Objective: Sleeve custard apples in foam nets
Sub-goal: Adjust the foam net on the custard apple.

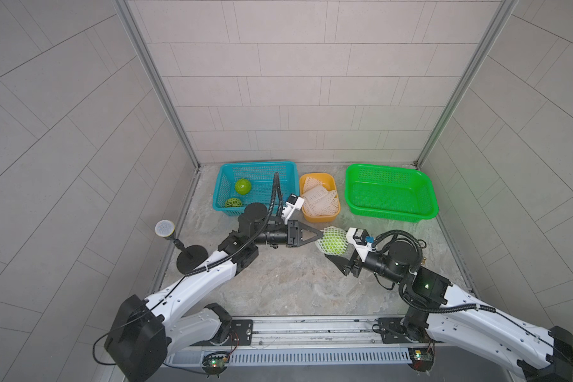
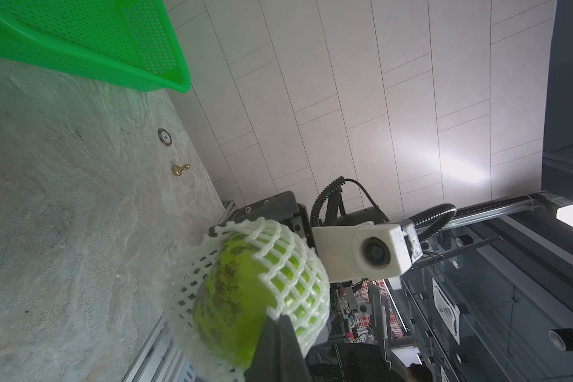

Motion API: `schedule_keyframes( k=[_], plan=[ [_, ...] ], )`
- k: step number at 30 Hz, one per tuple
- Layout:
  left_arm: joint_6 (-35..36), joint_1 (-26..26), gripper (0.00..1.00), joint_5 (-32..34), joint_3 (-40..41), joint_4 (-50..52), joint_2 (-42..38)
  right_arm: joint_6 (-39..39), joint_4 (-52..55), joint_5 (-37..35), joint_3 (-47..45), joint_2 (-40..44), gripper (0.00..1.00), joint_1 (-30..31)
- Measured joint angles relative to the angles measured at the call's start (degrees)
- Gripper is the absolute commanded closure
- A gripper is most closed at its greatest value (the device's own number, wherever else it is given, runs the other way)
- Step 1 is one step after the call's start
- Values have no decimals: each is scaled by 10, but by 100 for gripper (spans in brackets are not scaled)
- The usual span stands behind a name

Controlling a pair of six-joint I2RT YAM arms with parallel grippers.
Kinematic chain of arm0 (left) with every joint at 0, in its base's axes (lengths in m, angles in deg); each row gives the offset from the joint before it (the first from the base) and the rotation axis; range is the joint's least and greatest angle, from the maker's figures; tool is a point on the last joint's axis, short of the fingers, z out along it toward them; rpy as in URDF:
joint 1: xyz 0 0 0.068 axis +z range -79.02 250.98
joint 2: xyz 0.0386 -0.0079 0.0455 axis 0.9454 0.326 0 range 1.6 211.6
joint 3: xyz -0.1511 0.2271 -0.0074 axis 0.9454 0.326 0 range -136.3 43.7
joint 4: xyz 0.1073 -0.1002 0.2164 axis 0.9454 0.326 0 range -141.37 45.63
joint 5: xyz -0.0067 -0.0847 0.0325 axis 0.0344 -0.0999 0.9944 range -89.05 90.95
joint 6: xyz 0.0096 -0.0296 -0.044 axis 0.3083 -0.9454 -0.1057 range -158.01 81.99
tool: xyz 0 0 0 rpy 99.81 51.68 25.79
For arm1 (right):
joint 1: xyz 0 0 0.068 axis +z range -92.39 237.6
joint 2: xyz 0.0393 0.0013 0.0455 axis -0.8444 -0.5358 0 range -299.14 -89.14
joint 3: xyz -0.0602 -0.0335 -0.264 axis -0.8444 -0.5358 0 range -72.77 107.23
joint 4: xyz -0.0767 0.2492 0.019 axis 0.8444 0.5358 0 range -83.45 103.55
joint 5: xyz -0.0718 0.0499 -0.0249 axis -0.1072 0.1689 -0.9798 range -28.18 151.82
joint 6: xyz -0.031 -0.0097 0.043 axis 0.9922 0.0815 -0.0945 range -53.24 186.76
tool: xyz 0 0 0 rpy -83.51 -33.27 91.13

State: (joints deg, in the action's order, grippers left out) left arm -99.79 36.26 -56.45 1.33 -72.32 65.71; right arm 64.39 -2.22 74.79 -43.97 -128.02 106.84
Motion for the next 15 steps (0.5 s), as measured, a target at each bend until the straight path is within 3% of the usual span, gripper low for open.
schedule_keyframes(
  k=[4, 8, 10, 15],
  plan=[
    [-2, 6, 96, 0, 4, -1, -1, -2, 0, 1, 0, -2, 22, 0],
    [-5, 6, 63, 0, 7, -7, -1, -3, 0, 7, 0, -13, 22, 0],
    [-6, 6, 51, 2, 9, -9, -2, -6, 0, 14, 0, -19, 22, 0],
    [-14, 22, 43, 9, 16, -13, -12, -19, 0, 34, 1, -28, 22, 0]
  ],
)
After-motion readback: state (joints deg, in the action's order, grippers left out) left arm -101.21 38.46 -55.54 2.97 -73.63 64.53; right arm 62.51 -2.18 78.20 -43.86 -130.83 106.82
